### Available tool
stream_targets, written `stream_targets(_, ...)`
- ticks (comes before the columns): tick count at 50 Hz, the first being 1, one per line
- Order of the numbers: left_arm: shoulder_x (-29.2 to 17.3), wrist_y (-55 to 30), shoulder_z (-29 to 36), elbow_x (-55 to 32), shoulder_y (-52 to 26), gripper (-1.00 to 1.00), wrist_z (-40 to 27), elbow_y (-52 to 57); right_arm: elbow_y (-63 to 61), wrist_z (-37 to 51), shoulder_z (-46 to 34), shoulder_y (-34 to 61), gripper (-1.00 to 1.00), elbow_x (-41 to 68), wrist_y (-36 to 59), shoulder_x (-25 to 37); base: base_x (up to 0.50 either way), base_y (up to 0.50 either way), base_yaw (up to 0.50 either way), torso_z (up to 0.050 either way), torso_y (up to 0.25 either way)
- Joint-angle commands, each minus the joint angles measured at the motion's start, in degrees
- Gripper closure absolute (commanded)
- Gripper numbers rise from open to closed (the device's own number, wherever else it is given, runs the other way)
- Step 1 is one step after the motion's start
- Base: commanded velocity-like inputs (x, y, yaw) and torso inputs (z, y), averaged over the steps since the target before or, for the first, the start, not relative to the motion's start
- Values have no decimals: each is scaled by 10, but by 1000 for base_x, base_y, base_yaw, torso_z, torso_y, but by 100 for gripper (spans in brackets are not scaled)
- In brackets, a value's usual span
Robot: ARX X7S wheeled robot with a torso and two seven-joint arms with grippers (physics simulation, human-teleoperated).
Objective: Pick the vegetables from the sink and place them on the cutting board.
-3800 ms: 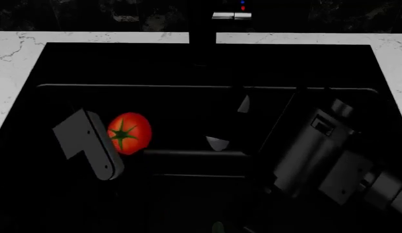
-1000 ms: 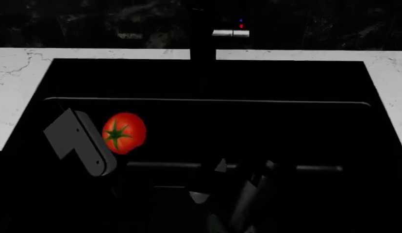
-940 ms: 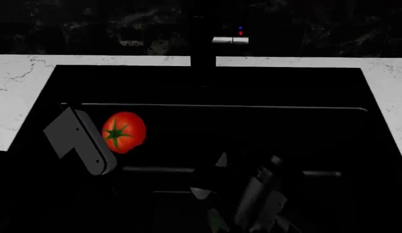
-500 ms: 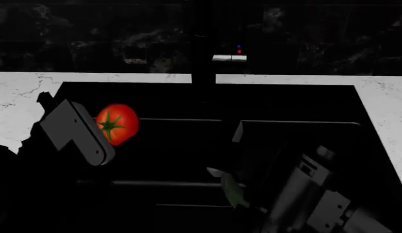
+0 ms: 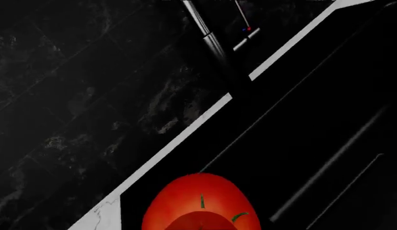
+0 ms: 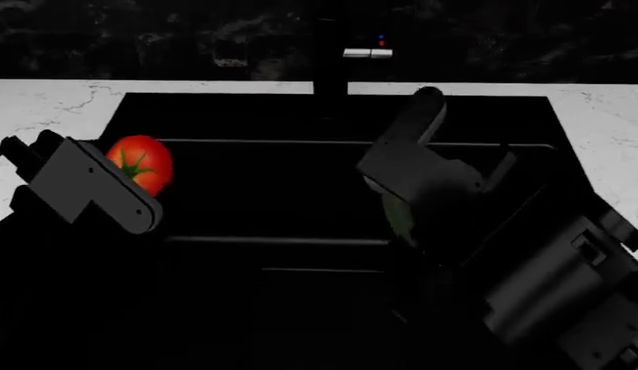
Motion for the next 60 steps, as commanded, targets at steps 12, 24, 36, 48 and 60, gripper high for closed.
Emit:
stream_targets(12,16,-139,-90,-67,73,100,-166,191,-7,186,173,-71,100,7,-9,0,0,-500,0,0,0)
stream_targets(24,20,-170,-113,-81,73,100,-198,251,-29,211,203,-91,100,20,-1,8,0,-500,0,0,0)
stream_targets(36,20,-173,-96,-75,73,100,-198,268,-77,258,245,-105,100,33,32,16,0,-500,0,0,0)
stream_targets(48,17,-191,-100,-83,67,100,-202,290,-104,278,272,-103,100,48,65,18,4,-500,0,0,1)
stream_targets(60,20,-187,-104,-85,71,100,-208,288,-92,283,277,-109,100,48,57,13,84,-500,0,0,0)
